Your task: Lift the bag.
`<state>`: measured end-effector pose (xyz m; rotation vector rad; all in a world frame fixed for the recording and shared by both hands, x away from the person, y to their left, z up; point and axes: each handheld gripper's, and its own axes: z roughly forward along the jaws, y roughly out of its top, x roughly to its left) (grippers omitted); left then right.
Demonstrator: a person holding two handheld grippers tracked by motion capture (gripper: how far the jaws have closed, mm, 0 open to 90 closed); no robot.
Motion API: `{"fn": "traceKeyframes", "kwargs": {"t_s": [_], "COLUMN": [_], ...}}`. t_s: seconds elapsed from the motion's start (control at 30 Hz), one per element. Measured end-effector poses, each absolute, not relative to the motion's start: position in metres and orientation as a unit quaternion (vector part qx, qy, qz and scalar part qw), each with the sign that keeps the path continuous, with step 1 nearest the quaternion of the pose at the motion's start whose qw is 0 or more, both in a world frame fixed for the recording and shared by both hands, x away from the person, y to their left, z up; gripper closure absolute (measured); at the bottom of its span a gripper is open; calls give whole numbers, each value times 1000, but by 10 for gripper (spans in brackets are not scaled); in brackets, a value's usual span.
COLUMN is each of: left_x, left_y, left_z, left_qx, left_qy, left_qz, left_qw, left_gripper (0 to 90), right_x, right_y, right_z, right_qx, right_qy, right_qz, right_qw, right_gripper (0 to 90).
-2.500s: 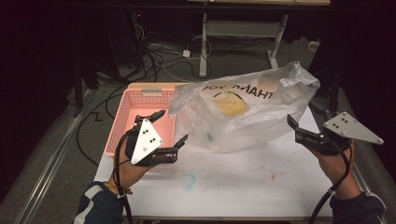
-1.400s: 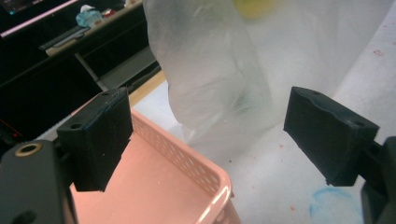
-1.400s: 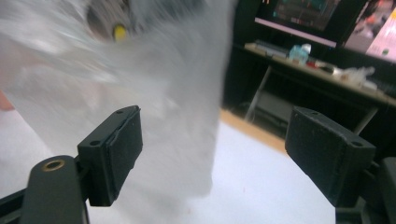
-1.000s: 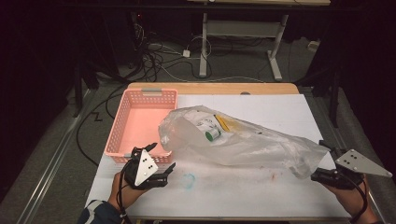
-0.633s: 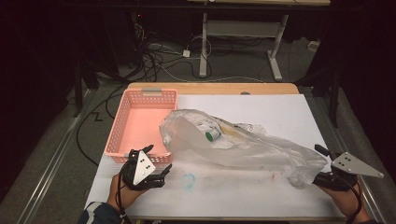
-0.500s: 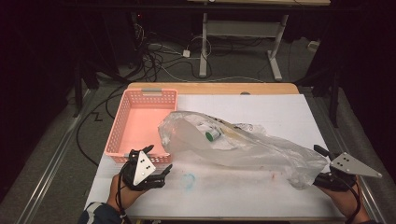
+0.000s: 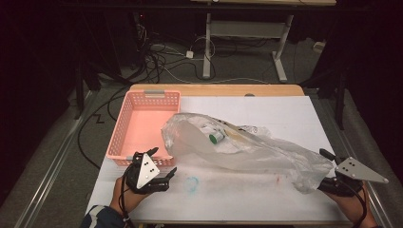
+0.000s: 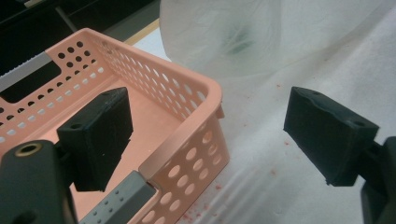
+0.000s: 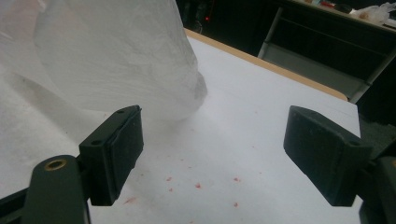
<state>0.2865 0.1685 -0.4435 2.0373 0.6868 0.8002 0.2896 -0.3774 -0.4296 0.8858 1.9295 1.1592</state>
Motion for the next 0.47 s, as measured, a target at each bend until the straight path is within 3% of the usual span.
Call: {"fn": "traceKeyframes", "kwargs": {"t_s": [0.47], "left_x": [288], "left_y": [167], "left_z": [-443], "left_qx": [810], "left_qy": [273], "left_qz": [318], "left_qw": [410], "left_gripper": [146], "right_x": [289], "right_y": [-376], "right_z": [-429], "right_qx": [335], "right_qy": [749], "right_qz": [448], "right_qw": [355], "right_gripper": [208]}}
